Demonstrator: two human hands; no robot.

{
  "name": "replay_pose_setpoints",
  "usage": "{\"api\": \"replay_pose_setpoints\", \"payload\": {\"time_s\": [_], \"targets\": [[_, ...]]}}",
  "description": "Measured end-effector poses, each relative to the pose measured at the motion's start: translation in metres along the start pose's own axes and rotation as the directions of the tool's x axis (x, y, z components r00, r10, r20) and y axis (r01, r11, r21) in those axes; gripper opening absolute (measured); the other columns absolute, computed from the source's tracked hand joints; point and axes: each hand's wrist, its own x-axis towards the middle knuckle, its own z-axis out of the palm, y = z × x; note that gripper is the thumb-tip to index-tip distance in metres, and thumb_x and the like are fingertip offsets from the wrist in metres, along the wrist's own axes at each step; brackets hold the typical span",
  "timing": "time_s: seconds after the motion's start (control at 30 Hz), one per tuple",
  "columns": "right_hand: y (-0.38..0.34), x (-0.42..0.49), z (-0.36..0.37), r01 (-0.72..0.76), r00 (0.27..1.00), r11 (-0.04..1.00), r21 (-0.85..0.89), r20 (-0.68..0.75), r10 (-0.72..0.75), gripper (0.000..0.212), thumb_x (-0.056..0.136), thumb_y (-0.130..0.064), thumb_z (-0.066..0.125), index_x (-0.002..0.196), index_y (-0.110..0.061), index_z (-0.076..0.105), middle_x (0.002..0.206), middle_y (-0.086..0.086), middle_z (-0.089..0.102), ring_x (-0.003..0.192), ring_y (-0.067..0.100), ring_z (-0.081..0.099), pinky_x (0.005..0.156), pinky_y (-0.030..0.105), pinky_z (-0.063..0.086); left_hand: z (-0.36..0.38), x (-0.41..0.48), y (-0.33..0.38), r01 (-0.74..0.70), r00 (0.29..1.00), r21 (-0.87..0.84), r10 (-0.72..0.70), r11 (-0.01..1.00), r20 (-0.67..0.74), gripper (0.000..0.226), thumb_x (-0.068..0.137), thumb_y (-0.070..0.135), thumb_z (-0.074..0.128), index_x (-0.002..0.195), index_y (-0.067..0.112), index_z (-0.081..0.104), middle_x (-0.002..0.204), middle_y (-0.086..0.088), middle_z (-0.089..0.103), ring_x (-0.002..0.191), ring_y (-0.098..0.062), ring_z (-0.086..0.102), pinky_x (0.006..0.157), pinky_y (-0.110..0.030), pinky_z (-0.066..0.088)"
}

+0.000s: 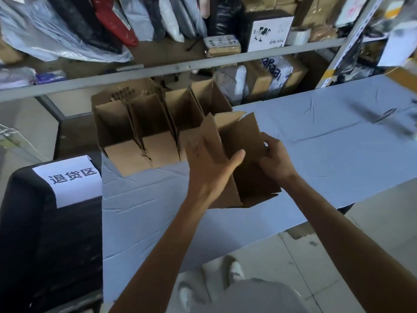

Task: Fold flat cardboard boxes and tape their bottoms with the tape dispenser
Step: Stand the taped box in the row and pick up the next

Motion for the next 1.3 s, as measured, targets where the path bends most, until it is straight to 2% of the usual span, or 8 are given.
{"api": "replay_pose_setpoints", "payload": {"time_s": [0.1, 0.27, 0.4, 0.53, 0.63, 0.83, 1.03, 1.3], "targets": [[0.001, 0.003, -0.010, -0.009, 0.999, 0.999, -0.049, -0.047, 0.007, 0.050, 0.074, 0.010, 0.055, 0.114, -0.020, 0.061, 0.092, -0.007, 0.064, 0.081, 0.010, 0.061, 0.059, 0.010, 0.045, 0.019, 0.007, 0.001, 0.049, 0.995, 0.153, -0.062, 0.987, 0.079, 0.091, 0.068, 0.035, 0.074, 0.140, 0.019, 0.021, 0.142, 0.000, 0.019, 0.123, -0.023, 0.040, 0.092, -0.029, 0.045], [0.016, 0.017, -0.034, -0.093, 0.991, 0.992, -0.085, -0.099, 0.084, 0.044, 0.075, 0.007, 0.051, 0.114, -0.012, 0.062, 0.092, 0.003, 0.067, 0.085, 0.022, 0.063, 0.066, 0.023, 0.044, 0.052, 0.027, 0.015, 0.046, 0.996, 0.058, -0.050, 0.997, 0.080, 0.079, 0.068, -0.002, 0.059, 0.138, 0.019, 0.029, 0.138, -0.008, 0.031, 0.117, -0.023, 0.046, 0.075, -0.015, 0.043], [0.043, 0.044, -0.069, -0.107, 0.990, 0.992, -0.067, -0.098, 0.100, 0.039, 0.074, 0.006, 0.051, 0.102, -0.017, 0.066, 0.078, 0.000, 0.064, 0.072, 0.019, 0.059, 0.053, 0.021, 0.039, 0.093, 0.054, 0.034, 0.187, 0.978, 0.031, -0.189, 0.982, 0.086, 0.048, 0.077, 0.000, 0.052, 0.123, 0.004, 0.042, 0.123, -0.027, 0.046, 0.103, -0.036, 0.056, 0.063, -0.040, 0.049], [0.082, 0.080, -0.111, -0.140, 0.989, 0.983, 0.114, 0.058, 0.135, 0.045, 0.073, 0.003, 0.061, 0.110, -0.023, 0.063, 0.088, -0.001, 0.069, 0.079, 0.018, 0.066, 0.059, 0.026, 0.049, 0.145, 0.087, 0.055, 0.283, 0.959, -0.045, -0.283, 0.958, 0.006, 0.037, 0.090, 0.004, 0.043, 0.127, 0.007, 0.043, 0.118, -0.024, 0.055, 0.104, -0.032, 0.058, 0.079, -0.041, 0.051], [0.107, 0.113, -0.134, -0.126, 0.983, 0.966, 0.224, 0.157, 0.092, 0.057, 0.066, 0.003, 0.060, 0.116, -0.026, 0.059, 0.095, 0.002, 0.068, 0.087, 0.019, 0.066, 0.067, 0.032, 0.054, 0.182, 0.130, 0.061, 0.346, 0.932, -0.161, -0.358, 0.924, -0.051, 0.034, 0.093, 0.009, 0.045, 0.127, 0.010, 0.048, 0.096, -0.012, 0.060, 0.080, -0.019, 0.060, 0.066, -0.029, 0.051], [0.134, 0.188, -0.140, -0.128, 0.977, 0.943, 0.308, 0.205, 0.066, 0.063, 0.072, 0.017, 0.042, 0.123, -0.017, 0.058, 0.100, -0.006, 0.065, 0.087, 0.000, 0.061, 0.062, 0.008, 0.048, 0.225, 0.195, 0.054, 0.448, 0.871, -0.379, -0.490, 0.810, -0.016, 0.045, 0.081, 0.013, 0.067, 0.123, 0.015, 0.050, 0.116, -0.003, 0.059, 0.105, -0.019, 0.058, 0.095, -0.038, 0.047], [0.148, 0.252, -0.117, -0.236, 0.961, 0.893, 0.383, 0.226, 0.157, 0.052, 0.075, 0.013, 0.041, 0.113, -0.016, 0.060, 0.091, -0.001, 0.064, 0.084, 0.013, 0.059, 0.059, 0.013, 0.046, 0.241, 0.236, 0.036, 0.371, 0.909, -0.199, -0.398, 0.907, -0.122, 0.071, 0.074, -0.003, 0.072, 0.137, 0.008, 0.039, 0.129, -0.007, 0.050, 0.122, -0.021, 0.046, 0.104, -0.034, 0.039], [0.165, 0.315, -0.090, -0.295, 0.943, 0.884, 0.363, 0.263, 0.206, 0.054, 0.081, 0.011, 0.040, 0.126, -0.013, 0.056, 0.106, 0.003, 0.063, 0.095, 0.018, 0.058, 0.069, 0.021, 0.049, 0.243, 0.289, 0.008, 0.404, 0.876, -0.279, -0.457, 0.871, -0.156, 0.069, 0.081, -0.014, 0.051, 0.142, 0.015, 0.035, 0.131, -0.004, 0.049, 0.112, -0.014, 0.048, 0.082, -0.026, 0.048]]}}
